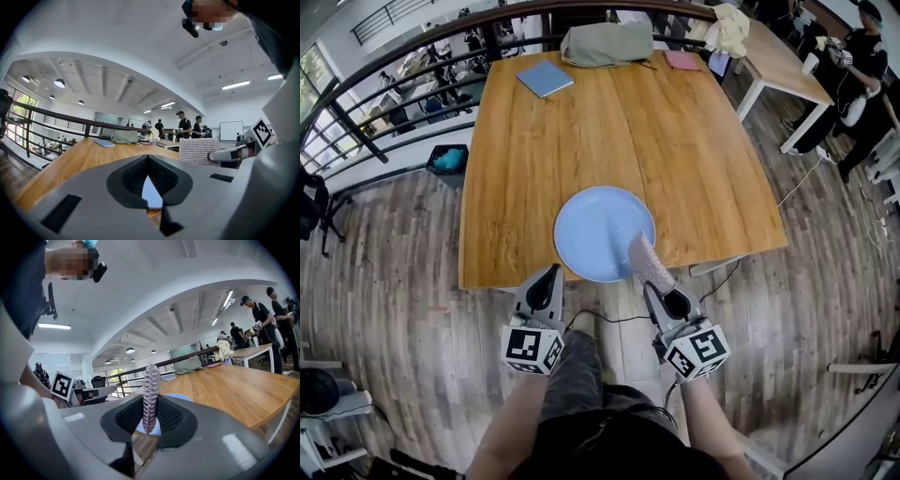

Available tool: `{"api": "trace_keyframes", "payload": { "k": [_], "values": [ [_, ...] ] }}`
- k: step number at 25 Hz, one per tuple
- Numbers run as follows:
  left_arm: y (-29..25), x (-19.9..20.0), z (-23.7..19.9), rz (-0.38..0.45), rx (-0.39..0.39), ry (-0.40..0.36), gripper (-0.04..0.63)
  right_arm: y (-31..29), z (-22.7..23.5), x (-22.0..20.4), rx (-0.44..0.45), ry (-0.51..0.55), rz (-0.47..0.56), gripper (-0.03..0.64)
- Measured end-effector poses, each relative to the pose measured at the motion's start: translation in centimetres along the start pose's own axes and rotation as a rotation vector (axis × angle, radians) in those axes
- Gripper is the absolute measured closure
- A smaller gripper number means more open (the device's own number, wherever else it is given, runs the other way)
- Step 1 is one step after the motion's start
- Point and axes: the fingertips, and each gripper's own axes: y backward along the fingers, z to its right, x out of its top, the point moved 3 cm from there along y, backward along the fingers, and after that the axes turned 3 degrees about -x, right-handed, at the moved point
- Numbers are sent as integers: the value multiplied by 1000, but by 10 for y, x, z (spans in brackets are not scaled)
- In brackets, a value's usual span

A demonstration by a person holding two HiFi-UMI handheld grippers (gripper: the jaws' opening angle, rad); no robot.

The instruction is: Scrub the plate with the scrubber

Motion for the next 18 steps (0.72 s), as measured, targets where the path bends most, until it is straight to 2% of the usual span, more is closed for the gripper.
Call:
{"api": "trace_keyframes", "payload": {
  "k": [6,12,15,18],
  "values": [
    [-30,-12,-15,-78,-34,-17,600,-30,7,-9,6,26,-66,535],
    [-53,-36,-28,-229,-88,-2,584,-65,1,-25,79,258,-213,535],
    [-61,-47,-43,-293,-84,12,578,-80,0,-32,101,376,-291,535],
    [-65,-60,-58,-365,-78,52,519,-90,4,-47,114,536,-384,535]
  ]
}}
